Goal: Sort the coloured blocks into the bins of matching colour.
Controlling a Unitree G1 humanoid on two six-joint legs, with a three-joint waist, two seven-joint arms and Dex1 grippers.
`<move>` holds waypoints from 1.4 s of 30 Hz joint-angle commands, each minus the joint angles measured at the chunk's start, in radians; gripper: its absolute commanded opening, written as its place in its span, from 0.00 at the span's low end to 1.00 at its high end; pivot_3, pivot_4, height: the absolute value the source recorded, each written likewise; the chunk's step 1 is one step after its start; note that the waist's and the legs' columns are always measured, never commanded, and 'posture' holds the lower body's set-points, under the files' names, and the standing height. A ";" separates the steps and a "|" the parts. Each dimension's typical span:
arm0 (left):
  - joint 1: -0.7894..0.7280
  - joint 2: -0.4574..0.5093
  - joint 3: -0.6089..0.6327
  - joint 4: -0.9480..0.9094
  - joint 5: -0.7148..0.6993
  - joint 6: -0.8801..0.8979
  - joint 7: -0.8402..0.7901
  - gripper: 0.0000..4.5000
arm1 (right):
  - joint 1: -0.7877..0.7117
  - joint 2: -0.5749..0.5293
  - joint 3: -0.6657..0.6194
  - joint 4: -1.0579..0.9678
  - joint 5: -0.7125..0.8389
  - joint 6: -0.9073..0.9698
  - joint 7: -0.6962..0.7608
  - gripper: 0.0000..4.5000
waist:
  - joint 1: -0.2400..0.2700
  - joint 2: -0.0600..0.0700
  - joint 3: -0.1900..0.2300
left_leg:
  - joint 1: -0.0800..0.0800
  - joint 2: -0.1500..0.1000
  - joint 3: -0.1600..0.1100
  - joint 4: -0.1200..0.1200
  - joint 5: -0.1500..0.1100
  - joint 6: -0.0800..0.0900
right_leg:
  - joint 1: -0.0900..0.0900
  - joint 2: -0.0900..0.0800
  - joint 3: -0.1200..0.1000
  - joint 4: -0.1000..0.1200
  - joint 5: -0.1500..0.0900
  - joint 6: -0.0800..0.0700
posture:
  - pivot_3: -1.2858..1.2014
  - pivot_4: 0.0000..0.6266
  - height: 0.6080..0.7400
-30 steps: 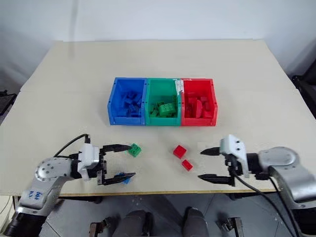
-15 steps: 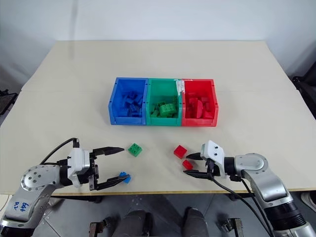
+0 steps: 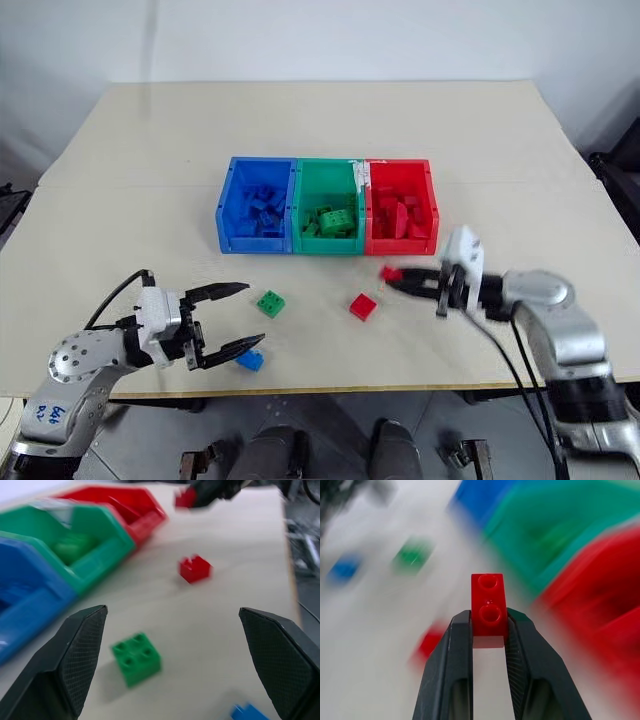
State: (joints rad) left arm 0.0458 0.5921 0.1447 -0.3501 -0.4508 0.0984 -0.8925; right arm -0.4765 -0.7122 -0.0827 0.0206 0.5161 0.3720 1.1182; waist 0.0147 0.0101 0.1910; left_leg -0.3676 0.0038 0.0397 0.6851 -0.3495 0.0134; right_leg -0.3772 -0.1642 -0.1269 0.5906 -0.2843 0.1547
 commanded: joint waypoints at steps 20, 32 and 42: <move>0.012 -0.018 0.026 -0.060 -0.006 0.004 0.082 1.00 | -0.244 0.020 -0.080 0.499 -0.133 -0.314 0.086 1.00 | 0.006 0.000 0.000 | -0.003 -0.001 0.004 -0.001 0.000 0.000 | 0.000 -0.001 -0.004 -0.001 0.000 -0.001 | 0.52 0.24 1.00; -0.124 0.038 -0.134 0.050 0.047 -0.024 -0.095 1.00 | 0.150 -0.232 -0.131 0.425 -0.144 -0.458 0.334 1.00 | -0.010 0.001 0.000 | 0.001 0.000 0.011 -0.001 0.000 0.000 | 0.000 0.000 0.000 0.000 0.000 0.000 | 0.52 0.24 1.00; -0.097 0.035 -0.086 0.079 0.052 -0.069 -0.075 1.00 | 0.088 -0.114 0.035 0.186 -0.125 -0.292 0.310 1.00 | -0.018 0.001 0.000 | 0.001 0.001 0.010 -0.001 0.001 0.000 | 0.000 0.000 0.000 0.000 0.000 0.000 | 0.52 0.24 1.00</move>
State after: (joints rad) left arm -0.0644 0.6152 0.0230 -0.2593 -0.3929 0.0495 -0.9745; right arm -0.3630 -0.8333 -0.0682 0.2784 0.3695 0.0273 1.4370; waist -0.0035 0.0112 0.1913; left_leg -0.3663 0.0053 0.0494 0.6845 -0.3490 0.0130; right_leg -0.3771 -0.1640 -0.1266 0.5907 -0.2842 0.1548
